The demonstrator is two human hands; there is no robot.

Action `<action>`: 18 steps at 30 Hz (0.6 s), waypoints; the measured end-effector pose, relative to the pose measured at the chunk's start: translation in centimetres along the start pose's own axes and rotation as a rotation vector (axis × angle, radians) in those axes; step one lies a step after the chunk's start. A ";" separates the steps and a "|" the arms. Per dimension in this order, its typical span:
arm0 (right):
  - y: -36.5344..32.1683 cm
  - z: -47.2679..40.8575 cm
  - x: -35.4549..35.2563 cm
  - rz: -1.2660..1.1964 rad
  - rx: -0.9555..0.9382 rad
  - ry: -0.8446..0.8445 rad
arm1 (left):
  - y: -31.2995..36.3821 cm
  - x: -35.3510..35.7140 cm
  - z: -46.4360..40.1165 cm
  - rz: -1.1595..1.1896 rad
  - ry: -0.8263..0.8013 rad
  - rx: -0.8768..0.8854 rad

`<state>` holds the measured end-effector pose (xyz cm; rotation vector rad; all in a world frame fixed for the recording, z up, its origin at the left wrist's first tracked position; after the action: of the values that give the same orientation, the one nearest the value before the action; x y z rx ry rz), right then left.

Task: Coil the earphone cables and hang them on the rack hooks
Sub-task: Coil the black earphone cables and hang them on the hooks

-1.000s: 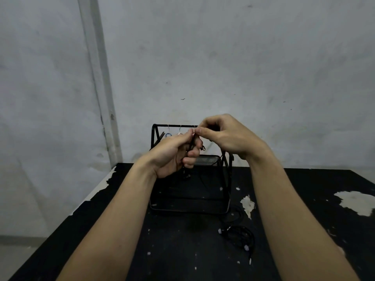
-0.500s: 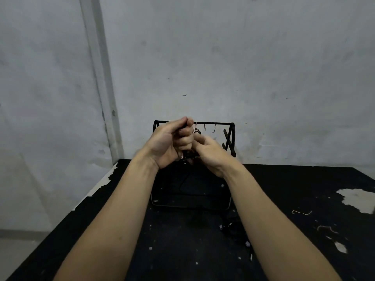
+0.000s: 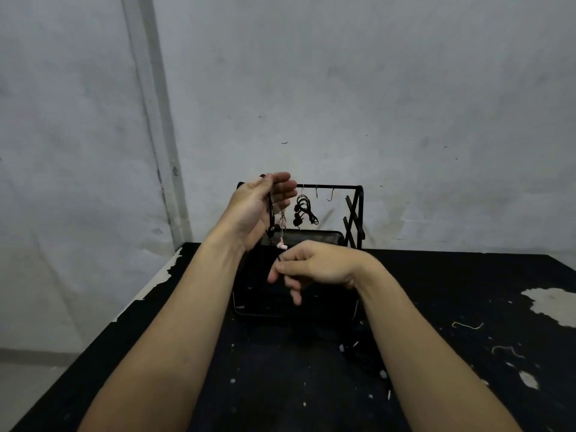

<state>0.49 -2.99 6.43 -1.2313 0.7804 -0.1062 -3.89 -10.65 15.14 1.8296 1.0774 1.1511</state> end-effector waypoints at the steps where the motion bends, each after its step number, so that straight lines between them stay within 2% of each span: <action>1: -0.6 0.5 -0.6 0.012 -0.005 0.019 | -0.2 -0.1 0.0 -0.042 0.000 0.003; 6: -3.6 3.5 -4.1 0.119 0.005 0.150 | -1.8 0.1 0.7 -0.221 -0.086 -0.115; 9: -5.8 5.5 -7.0 0.231 -0.048 0.351 | -3.1 0.8 1.6 -0.316 -0.196 -0.227; 11: -6.9 6.4 -8.6 0.205 -0.095 0.488 | -3.8 1.5 2.3 -0.365 -0.266 -0.274; 13: -7.5 6.9 -9.8 0.120 -0.134 0.596 | -4.3 2.3 2.8 -0.299 -0.306 -0.303; 18: -8.0 6.1 -11.2 0.095 -0.229 0.778 | -4.4 4.5 3.8 -0.097 -0.421 -0.327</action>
<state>-1.60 4.35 19.48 -1.3721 1.5561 -0.4453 -0.41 -5.29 11.48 1.6410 0.6822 0.7823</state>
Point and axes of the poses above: each hand's wrist, its own z-axis away from the middle knuckle, its own x-axis out of the palm, y = z × x, the point moved 9 cm from there along -z, towards the middle knuckle, and after that the axes turned 3 degrees about -y, right-handed, at the moved point
